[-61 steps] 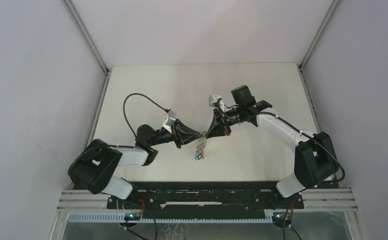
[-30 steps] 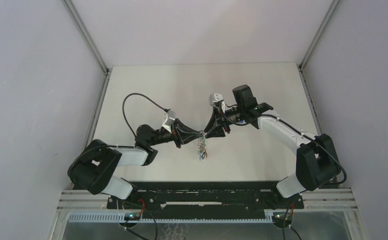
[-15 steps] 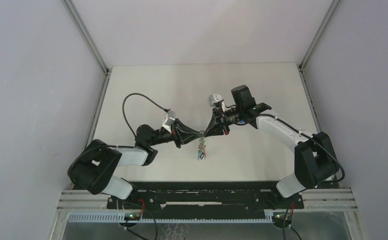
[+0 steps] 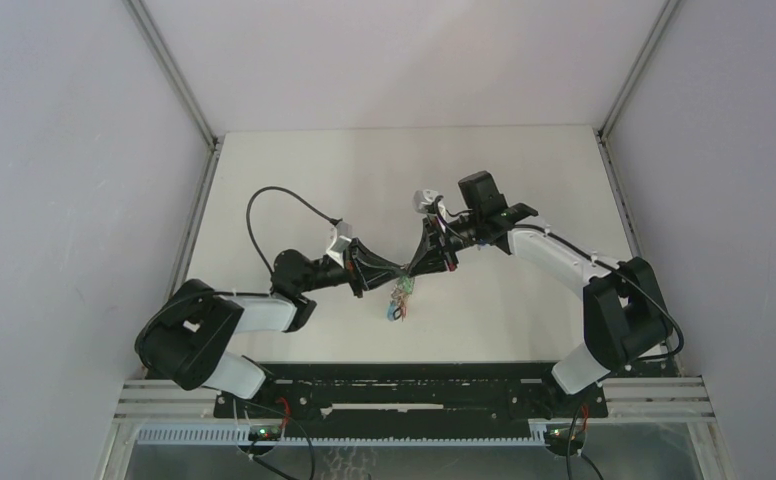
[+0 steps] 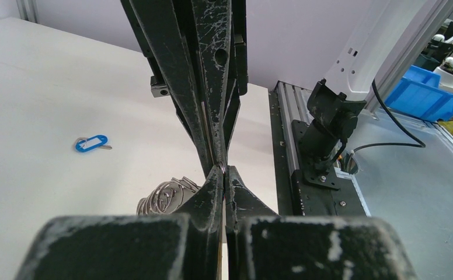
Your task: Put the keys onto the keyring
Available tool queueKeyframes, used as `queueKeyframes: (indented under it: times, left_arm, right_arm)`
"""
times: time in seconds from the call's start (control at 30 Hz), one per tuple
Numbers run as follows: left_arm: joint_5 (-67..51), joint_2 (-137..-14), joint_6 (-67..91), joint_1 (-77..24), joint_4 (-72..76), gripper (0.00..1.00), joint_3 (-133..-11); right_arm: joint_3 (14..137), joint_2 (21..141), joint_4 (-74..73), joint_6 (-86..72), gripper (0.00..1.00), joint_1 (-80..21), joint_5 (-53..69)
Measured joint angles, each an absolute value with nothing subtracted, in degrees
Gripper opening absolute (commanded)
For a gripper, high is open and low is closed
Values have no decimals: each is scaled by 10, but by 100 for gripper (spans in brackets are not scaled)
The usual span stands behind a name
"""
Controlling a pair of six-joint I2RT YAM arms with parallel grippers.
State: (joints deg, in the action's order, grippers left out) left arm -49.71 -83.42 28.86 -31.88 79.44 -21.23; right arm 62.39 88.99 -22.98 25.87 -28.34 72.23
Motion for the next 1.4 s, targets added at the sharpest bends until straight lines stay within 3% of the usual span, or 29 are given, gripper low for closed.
queueKeyframes:
  times: [0.5, 0.67, 0.9, 1.23, 1.3, 1.4]
  left_arm:
    - [-497, -816, 288, -337, 790, 0, -213]
    - [-498, -816, 288, -338, 794, 0, -213]
    - [-497, -816, 288, -318, 796, 0, -213]
    - [-486, -816, 296, -270, 795, 0, -211]
    - [-481, -811, 293, -258, 777, 0, -210]
    - [-462, -774, 272, -252, 696, 0, -209]
  right_arm:
    - [647, 916, -219, 200, 0, -297, 718]
    - [651, 914, -229, 201, 15, -297, 682]
    - [618, 846, -238, 186, 45, -276, 558]
    - [547, 718, -220, 92, 66, -232, 383]
    - [522, 693, -214, 71, 96, -218, 364]
    - [471, 640, -189, 34, 100, -194, 337]
